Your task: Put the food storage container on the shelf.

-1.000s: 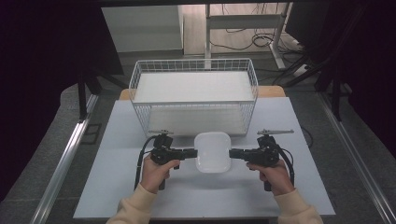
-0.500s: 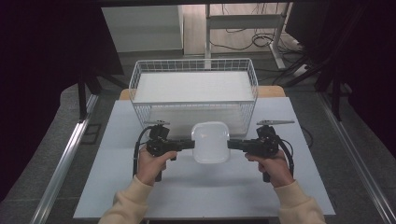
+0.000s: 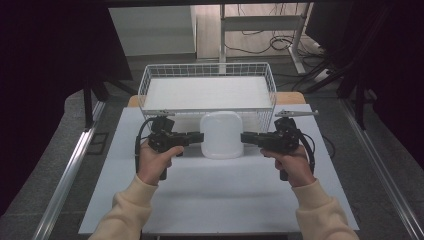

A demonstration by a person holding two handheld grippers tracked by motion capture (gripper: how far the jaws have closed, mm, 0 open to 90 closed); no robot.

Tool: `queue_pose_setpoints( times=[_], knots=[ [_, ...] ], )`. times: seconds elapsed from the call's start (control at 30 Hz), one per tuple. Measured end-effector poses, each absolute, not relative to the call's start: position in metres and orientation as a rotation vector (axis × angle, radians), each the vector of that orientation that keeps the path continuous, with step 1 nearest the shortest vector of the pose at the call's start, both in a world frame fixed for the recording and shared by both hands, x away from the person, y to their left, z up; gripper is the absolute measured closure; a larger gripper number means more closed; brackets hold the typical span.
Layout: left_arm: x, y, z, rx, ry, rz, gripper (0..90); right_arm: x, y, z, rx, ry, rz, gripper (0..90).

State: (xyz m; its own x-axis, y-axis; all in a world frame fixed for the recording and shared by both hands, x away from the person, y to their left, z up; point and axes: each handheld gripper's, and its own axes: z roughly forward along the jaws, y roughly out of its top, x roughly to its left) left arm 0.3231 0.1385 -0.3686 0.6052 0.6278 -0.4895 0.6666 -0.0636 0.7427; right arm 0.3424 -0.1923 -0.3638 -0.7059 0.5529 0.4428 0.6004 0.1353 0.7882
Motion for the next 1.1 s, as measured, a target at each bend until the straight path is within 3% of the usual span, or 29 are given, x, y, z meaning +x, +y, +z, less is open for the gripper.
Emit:
queue_pose_setpoints(
  times=[0.7, 1.1],
  knots=[
    [0.347, 0.148, -0.307, 1.746, 1.044, 0.049, 78.7, 0.369, -0.18, -0.308, -1.137, -2.357, -1.749, 79.9],
    [0.382, 0.162, -0.277, 1.73, 1.046, 0.036, 78.6, 0.401, -0.167, -0.274, -1.13, -2.355, -1.763, 79.9]
  ],
)
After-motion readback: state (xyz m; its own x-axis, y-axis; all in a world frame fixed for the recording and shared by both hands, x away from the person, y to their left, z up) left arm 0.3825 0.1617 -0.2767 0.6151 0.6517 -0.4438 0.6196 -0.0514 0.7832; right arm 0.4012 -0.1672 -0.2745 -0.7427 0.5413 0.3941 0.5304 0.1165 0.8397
